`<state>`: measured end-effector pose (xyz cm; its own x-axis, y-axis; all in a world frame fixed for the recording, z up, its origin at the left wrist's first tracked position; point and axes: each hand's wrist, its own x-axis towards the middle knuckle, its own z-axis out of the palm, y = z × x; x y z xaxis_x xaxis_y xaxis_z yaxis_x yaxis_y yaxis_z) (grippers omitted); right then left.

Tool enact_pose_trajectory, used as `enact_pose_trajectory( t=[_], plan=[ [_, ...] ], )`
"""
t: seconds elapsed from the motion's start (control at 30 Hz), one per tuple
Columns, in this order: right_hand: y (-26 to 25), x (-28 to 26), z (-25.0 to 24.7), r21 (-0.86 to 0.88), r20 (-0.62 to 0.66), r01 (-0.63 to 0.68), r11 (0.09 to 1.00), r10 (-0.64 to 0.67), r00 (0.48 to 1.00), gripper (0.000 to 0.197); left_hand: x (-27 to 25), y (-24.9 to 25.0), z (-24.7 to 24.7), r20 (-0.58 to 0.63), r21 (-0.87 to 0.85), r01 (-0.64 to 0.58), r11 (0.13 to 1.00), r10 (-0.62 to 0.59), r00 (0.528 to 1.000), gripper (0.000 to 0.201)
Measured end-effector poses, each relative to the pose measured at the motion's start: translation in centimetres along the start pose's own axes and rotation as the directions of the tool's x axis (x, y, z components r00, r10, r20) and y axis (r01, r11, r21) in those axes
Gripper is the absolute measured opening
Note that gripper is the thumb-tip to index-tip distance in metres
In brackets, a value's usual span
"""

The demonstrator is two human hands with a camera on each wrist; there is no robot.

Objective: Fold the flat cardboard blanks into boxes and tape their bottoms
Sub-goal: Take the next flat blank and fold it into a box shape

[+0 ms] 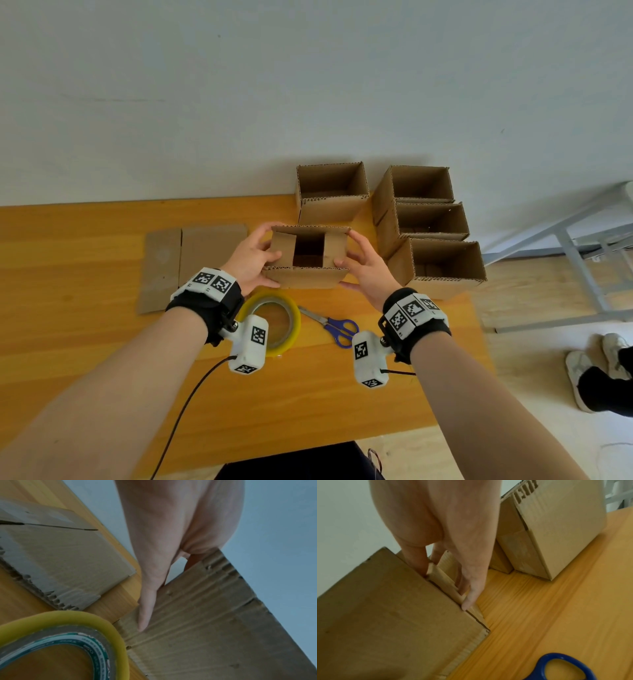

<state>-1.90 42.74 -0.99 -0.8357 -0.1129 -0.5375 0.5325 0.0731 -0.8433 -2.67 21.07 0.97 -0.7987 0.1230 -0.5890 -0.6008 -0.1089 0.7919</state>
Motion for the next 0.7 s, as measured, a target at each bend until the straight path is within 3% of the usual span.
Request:
enact_pose_trajectory(
  t=[0.1,0.23,0.4,0.53,0.7],
  plan=[
    [-0.4,0.1,-0.1,-0.058,0.028,0.058,0.997,-0.056,0.998,0.074,0.2,-0.2,-0.3,0.016,0.051,-0.018,0.999,0.017,1.0,0.04],
    [-0.8,0.1,0.2,-0.099,0.05,0.078,0.992,-0.073,0.996,0.049,0.5,-0.6,-0.3,0.007,0.069,-0.005,0.998,0.005,1.0,0.037],
    [-0.3,-0.2,0.2,0.041,0.068,-0.022,0.999,0.019,0.998,0.03,0.1,-0.5,-0.6,0.088,-0.016,0.038,0.999,-0.036,0.995,0.025],
    [-0.1,-0.3,0.3,-0.02,0.115,-0.028,0.999,0.03,0.993,0.041,0.0,-0.4,-1.0,0.2,-0.035,0.079,0.996,-0.071,0.977,0.033],
    [0.3,-0.2,0.2,-0.022,0.14,-0.009,1.0,0.012,0.99,0.048,0.2,-0.4,-1.3,0.21,0.122,0.054,0.991,-0.079,0.975,0.039]
  ],
)
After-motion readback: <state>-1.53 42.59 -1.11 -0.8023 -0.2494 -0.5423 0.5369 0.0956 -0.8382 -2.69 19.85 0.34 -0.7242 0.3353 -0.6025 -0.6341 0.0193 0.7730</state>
